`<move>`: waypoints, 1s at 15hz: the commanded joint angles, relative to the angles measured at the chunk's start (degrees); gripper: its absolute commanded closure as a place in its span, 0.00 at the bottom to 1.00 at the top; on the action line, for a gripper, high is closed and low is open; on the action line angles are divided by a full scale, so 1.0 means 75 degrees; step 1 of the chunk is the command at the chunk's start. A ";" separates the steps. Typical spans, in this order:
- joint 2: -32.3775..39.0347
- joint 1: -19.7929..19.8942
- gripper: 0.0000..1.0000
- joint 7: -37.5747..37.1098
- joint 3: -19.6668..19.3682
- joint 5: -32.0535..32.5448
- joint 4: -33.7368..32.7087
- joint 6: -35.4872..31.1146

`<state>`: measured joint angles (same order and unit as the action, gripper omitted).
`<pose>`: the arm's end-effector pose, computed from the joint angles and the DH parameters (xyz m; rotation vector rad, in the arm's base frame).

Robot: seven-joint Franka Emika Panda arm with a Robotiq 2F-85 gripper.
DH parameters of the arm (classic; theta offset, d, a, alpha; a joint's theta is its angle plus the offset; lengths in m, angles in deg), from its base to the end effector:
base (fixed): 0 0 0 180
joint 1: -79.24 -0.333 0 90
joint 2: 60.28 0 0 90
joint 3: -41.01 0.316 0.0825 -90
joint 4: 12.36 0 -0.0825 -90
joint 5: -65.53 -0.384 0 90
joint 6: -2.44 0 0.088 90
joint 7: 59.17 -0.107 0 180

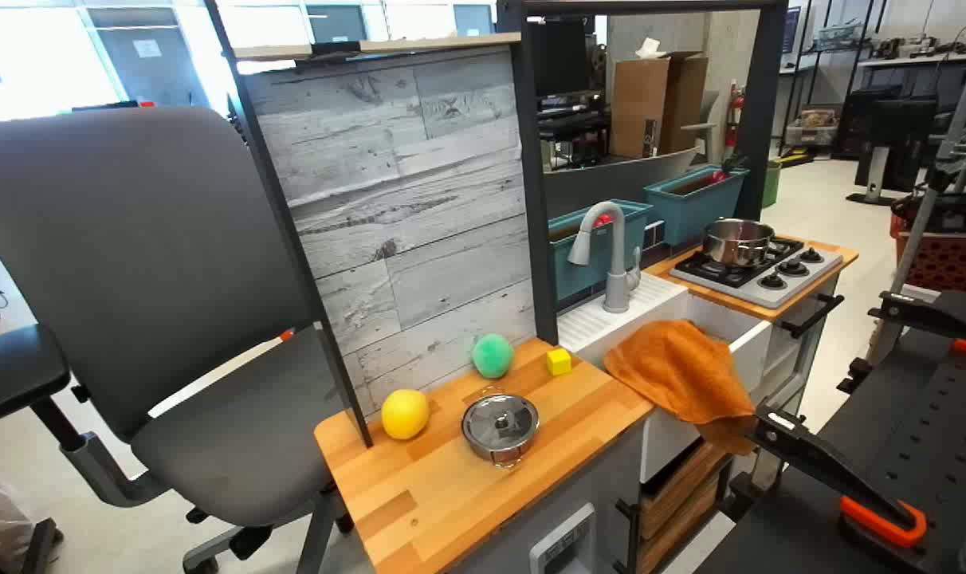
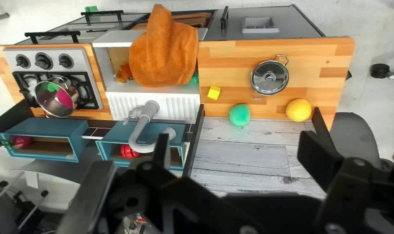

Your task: Hang the orange towel on the rail.

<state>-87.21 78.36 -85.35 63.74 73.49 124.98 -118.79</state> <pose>0.3935 0.1774 0.4923 2.9042 -0.0103 0.3797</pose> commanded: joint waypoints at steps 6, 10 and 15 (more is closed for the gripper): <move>0.0050 -0.0242 0.00 -0.0100 -0.0210 0.0128 -0.0026 0.0037; 0.0723 -0.0022 0.00 0.0649 -0.0817 0.0211 0.0063 -0.0797; 0.2593 0.0342 0.00 0.1791 -0.2078 0.0096 -0.0076 -0.2597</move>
<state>-76.81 79.96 -76.61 52.53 74.42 127.10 -132.24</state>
